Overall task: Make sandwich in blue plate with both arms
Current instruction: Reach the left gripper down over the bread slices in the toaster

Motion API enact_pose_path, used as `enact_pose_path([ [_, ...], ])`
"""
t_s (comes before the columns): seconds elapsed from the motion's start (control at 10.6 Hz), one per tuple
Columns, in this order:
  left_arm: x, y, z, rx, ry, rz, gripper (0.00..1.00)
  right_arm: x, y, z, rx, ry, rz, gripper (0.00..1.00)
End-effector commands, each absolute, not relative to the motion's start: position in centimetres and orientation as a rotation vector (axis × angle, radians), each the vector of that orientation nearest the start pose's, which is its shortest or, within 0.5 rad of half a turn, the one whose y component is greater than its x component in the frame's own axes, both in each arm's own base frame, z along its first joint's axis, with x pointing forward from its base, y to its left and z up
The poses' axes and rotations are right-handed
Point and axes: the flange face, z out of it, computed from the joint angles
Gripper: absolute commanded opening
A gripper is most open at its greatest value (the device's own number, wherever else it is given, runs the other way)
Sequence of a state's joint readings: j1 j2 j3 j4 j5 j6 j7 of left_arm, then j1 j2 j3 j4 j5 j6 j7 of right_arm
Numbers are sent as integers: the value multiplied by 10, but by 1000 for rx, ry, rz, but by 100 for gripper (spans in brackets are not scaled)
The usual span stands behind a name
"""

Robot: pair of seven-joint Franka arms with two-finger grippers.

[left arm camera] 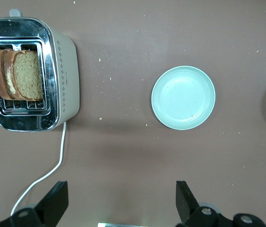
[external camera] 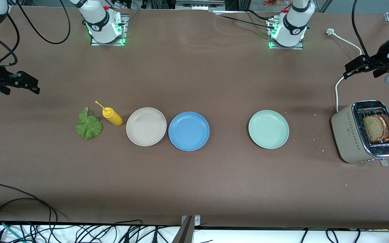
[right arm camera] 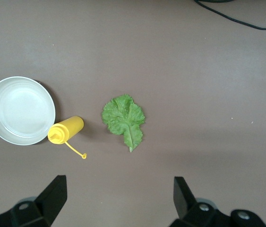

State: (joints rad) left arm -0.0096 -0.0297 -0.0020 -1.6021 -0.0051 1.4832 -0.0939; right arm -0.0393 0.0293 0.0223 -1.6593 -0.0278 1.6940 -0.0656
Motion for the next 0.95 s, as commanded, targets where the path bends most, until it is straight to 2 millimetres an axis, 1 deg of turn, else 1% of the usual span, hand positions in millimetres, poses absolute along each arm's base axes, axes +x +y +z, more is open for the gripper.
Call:
enact_pose_path([
  [0.0,538,-5,625,-3140,-144,153,100,569,-12,583,-3160,-86,-11,100],
  [0.28,538,-4,624,-3141,-148,155,100,569,-11,583,-3161,-88,-6,100],
  [0.38,550,0,602,-3109,-147,208,100,568,-10,582,-3160,-79,-1,100],
  [0.47,573,9,553,-3009,-159,321,100,567,-10,582,-3160,-78,6,100],
  [0.57,585,29,544,-2983,-168,334,100,565,-10,582,-3156,-78,27,100],
  [0.66,593,62,536,-2988,-195,351,100,563,-10,581,-3155,-82,49,100],
  [0.76,601,84,514,-3000,-128,400,100,562,-10,583,-3157,-75,49,100],
  [0.85,614,119,504,-3017,-102,343,100,562,-12,583,-3160,-71,47,100],
])
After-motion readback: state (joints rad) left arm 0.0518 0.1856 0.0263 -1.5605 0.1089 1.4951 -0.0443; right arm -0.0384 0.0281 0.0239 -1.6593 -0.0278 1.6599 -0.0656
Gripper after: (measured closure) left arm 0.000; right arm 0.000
